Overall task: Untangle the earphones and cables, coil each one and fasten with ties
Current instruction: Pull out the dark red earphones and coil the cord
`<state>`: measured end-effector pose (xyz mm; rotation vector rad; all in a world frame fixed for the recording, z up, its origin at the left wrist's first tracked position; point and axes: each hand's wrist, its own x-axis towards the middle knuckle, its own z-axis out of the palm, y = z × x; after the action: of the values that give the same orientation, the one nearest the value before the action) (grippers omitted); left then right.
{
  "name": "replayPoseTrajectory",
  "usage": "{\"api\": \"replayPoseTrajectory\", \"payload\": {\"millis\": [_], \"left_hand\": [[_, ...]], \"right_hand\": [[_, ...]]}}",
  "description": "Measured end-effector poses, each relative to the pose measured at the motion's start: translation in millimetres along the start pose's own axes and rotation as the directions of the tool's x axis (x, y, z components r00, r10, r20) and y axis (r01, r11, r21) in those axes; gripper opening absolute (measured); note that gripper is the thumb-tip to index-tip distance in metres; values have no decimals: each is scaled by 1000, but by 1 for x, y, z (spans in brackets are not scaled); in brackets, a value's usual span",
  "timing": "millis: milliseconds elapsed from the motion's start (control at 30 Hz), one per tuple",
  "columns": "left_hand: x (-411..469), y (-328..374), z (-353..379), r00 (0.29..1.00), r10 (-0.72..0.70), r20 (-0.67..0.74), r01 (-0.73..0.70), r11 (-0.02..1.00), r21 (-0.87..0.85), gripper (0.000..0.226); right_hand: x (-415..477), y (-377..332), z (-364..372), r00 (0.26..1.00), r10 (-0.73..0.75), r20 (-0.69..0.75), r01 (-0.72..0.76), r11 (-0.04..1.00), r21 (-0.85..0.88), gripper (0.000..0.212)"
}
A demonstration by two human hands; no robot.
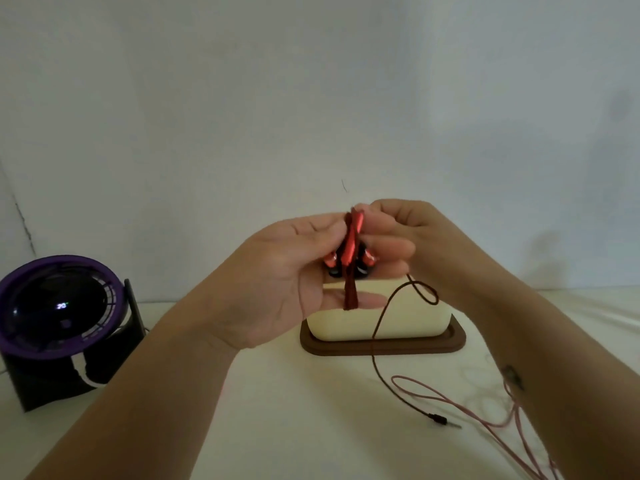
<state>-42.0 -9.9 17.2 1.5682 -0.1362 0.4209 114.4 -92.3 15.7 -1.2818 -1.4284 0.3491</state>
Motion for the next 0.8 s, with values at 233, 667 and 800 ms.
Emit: {"api": "replayPoseTrajectory", "payload": {"millis": [233, 667, 800], "left_hand": [[6, 7, -4, 918, 209, -338, -275, 948, -161, 31], [5, -11, -14, 943, 113, -313, 61, 865, 497, 32], [3, -9, -9, 965, 44, -257, 84, 880, 468, 31]], "right_hand": [[-3, 0, 24, 994, -1, 106, 33, 954, -299, 32], [-7, -25, 2, 992, 9, 129, 22, 973, -231, 28], [-5, -22, -4, 1000, -6, 24, 11, 976, -217, 27]]}}
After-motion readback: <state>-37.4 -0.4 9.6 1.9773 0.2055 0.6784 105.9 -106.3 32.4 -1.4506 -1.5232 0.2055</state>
